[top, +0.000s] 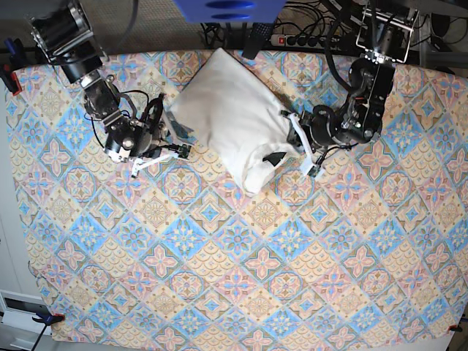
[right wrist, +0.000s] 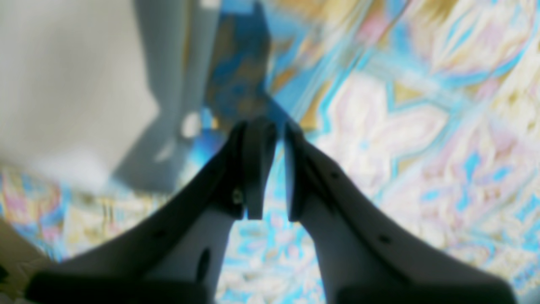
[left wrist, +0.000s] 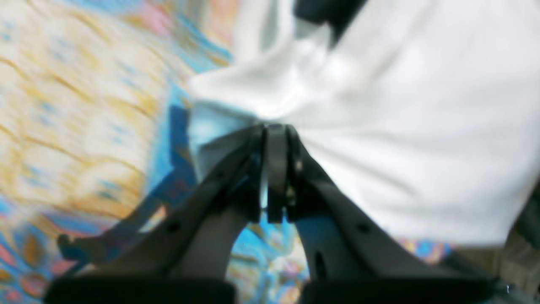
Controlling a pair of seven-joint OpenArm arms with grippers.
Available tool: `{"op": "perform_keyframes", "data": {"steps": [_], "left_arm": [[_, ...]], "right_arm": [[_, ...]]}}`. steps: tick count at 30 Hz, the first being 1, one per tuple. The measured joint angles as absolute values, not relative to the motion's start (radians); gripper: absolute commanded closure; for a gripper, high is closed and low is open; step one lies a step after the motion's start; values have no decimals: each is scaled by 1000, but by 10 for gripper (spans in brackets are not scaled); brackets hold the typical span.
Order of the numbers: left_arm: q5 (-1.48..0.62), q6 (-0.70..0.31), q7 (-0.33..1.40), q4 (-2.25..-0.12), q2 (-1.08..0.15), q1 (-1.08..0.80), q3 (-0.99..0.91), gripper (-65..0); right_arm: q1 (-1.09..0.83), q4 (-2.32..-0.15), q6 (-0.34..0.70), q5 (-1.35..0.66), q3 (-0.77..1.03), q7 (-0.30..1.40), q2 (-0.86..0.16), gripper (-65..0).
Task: Fold the T-shirt properly
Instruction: 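Release the left gripper and raise it away from the bundle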
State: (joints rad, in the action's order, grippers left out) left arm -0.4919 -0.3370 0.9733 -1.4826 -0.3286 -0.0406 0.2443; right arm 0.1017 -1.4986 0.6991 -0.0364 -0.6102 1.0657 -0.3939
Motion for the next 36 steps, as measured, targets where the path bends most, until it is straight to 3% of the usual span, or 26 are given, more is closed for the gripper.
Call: {"op": "perform_keyframes", "data": {"steps": [7,14,21,28,32,36], "left_arm": [[-475,-335,899,-1376,-246,96,329,-6],[-317,-336,843,-1214,-104,185,370,-6],[-277,-337,804,-1201,-51,207,348,-6],[-296,-337,804,-1436,-108,84,136,-6],[-368,-328,818,-1533,-192,-45,-2,-6],[-440,-328,810,-1622,-200,-167,-184,-6]], "right_arm": [[-24,-1670,701,-41,-487,1062,-419,-74],[-156,-1823,699,-35,-321,1071,-426,-74],[-271,-1926,699,-41,-302,1065,-423,-74],[-248,-1948,696,-33,-390,1065,-354,-74],[-212,-1949,706,-45,-463,1066,-277,-74],[-175,-1944,696,-34,-466,1065,-194,-56]]}}
